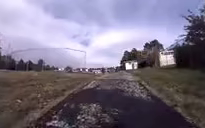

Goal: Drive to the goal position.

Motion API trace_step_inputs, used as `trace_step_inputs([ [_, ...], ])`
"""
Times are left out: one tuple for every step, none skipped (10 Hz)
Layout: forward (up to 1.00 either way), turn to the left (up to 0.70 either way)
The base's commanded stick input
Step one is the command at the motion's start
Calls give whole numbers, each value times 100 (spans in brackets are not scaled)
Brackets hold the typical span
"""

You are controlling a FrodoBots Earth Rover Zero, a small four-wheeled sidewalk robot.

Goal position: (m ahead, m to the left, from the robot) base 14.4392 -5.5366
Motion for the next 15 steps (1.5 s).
trace_step_inputs([
  [100,-23],
  [100,-33],
  [100,-34],
  [100,0],
  [100,0],
  [100,0],
  [100,0],
  [100,0],
  [100,0],
  [100,0],
  [100,-37],
  [100,-31],
  [100,-13],
  [100,0],
  [100,0],
])
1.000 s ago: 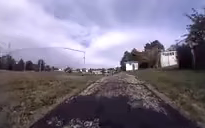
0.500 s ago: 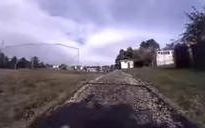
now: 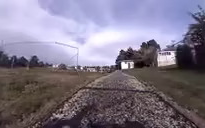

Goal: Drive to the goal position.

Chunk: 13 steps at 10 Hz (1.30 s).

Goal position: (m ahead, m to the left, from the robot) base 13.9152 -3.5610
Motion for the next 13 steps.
trace_step_inputs([
  [100,0],
  [100,0],
  [100,0],
  [100,0],
  [100,0],
  [100,0],
  [100,0],
  [100,0],
  [100,-20],
  [100,-34],
  [100,-40],
  [100,-39],
  [100,-30],
])
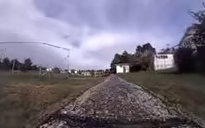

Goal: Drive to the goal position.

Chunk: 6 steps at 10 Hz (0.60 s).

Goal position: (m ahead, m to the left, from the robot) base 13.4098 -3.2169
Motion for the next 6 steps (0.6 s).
trace_step_inputs([
  [100,-17],
  [100,0],
  [100,0],
  [100,0],
  [100,0],
  [100,0],
])
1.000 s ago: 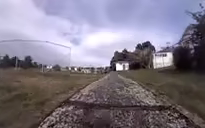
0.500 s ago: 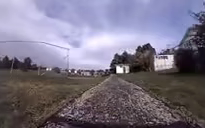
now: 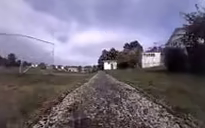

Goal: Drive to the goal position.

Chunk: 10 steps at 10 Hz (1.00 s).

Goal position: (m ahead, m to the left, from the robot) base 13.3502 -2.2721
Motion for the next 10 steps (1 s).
trace_step_inputs([
  [100,-1],
  [100,-6],
  [100,-31],
  [100,0],
  [100,0],
  [100,0],
  [100,0],
  [100,0],
  [100,0],
  [100,0],
])
